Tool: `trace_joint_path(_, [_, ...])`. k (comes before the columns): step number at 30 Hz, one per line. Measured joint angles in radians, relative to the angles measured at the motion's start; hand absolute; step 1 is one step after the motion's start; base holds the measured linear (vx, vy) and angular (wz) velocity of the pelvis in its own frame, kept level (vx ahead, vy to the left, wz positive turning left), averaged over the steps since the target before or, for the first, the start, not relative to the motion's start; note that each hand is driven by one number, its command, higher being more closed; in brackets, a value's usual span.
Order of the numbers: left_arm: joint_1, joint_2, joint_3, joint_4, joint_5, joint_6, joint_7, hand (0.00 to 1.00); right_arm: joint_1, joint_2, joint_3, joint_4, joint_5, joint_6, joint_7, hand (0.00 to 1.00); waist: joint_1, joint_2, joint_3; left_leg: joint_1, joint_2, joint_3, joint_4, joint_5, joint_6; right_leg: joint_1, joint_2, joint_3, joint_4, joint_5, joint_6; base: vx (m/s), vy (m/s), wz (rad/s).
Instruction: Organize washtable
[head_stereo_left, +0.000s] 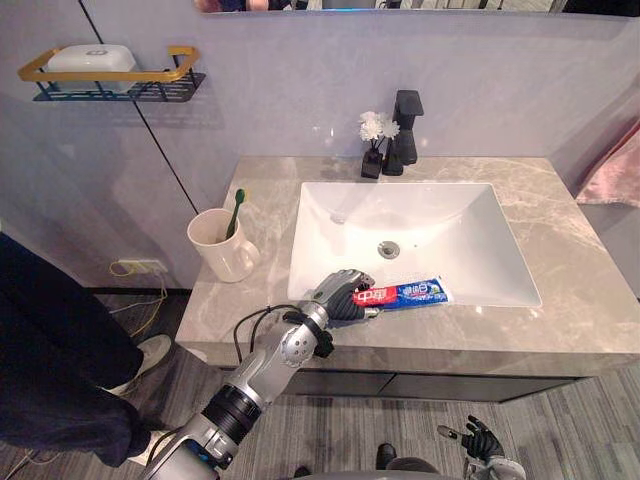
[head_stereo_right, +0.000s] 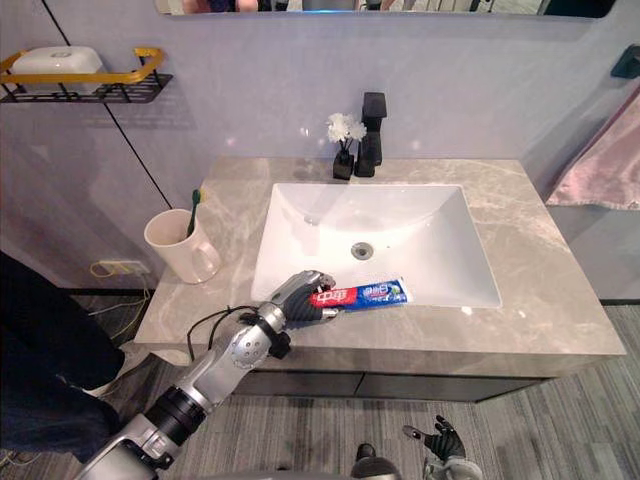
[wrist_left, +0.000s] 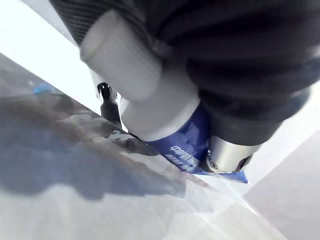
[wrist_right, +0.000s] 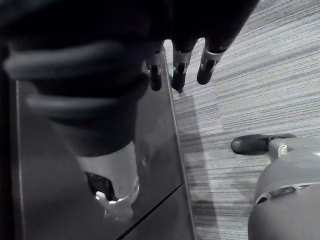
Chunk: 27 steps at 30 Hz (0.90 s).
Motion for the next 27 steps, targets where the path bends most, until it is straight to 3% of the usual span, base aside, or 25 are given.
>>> trace_joint_path(10, [0.034, 0.002, 0.041, -0.022, -0.036, 0.017, 0.024, 1.00, 0.014, 0.001, -0.033, 0.000, 0.041, 0.000, -0.005, 0.00, -0.001, 0.006, 0.002, 0.012, 0.003, 0.031, 0.000, -0.004, -0.003, -0.002, 0.004, 0.029, 0.000, 0.001, -0.001, -0.04, -0.005, -0.08])
trace_joint_path(19, [0.167, -0.007, 0.169, -0.233, -0.140, 0.030, 0.031, 1.00, 0.093, 0.014, -0.247, -0.123, 0.119, -0.002, -0.045, 0.00, 0.000, 0.014, 0.001, 0.008, 0.014, 0.074, 0.001, -0.010, -0.001, -0.022, 0.018, 0.065, 0.002, 0.004, -0.005, -0.02, -0.013, -0.13])
trace_joint_path(23, [0.177, -0.039, 0.252, -0.352, -0.216, 0.029, 0.061, 1.00, 0.116, 0.024, -0.359, -0.309, 0.149, -0.003, -0.053, 0.00, 0.006, 0.016, 0.000, -0.010, 0.017, 0.110, 0.007, -0.010, -0.001, -0.054, 0.023, 0.103, 0.004, 0.019, -0.013, -0.05, -0.010, -0.27])
trace_joint_path(24, [0.192, -0.055, 0.292, -0.395, -0.242, 0.029, 0.061, 1.00, 0.128, 0.025, -0.403, -0.445, 0.157, -0.004, -0.072, 0.00, 0.002, 0.018, -0.002, -0.010, 0.019, 0.121, 0.021, -0.014, 0.006, -0.053, 0.027, 0.115, 0.005, 0.022, -0.014, -0.07, -0.021, -0.25])
trace_joint_path(27, [0.260, -0.093, 0.337, -0.480, -0.286, 0.021, 0.063, 1.00, 0.133, 0.027, -0.463, -0.632, 0.157, -0.024, -0.110, 0.00, 0.003, 0.031, -0.010, -0.011, 0.029, 0.152, 0.032, -0.022, 0.010, -0.061, 0.038, 0.139, 0.004, 0.028, -0.020, -0.06, -0.026, -0.27])
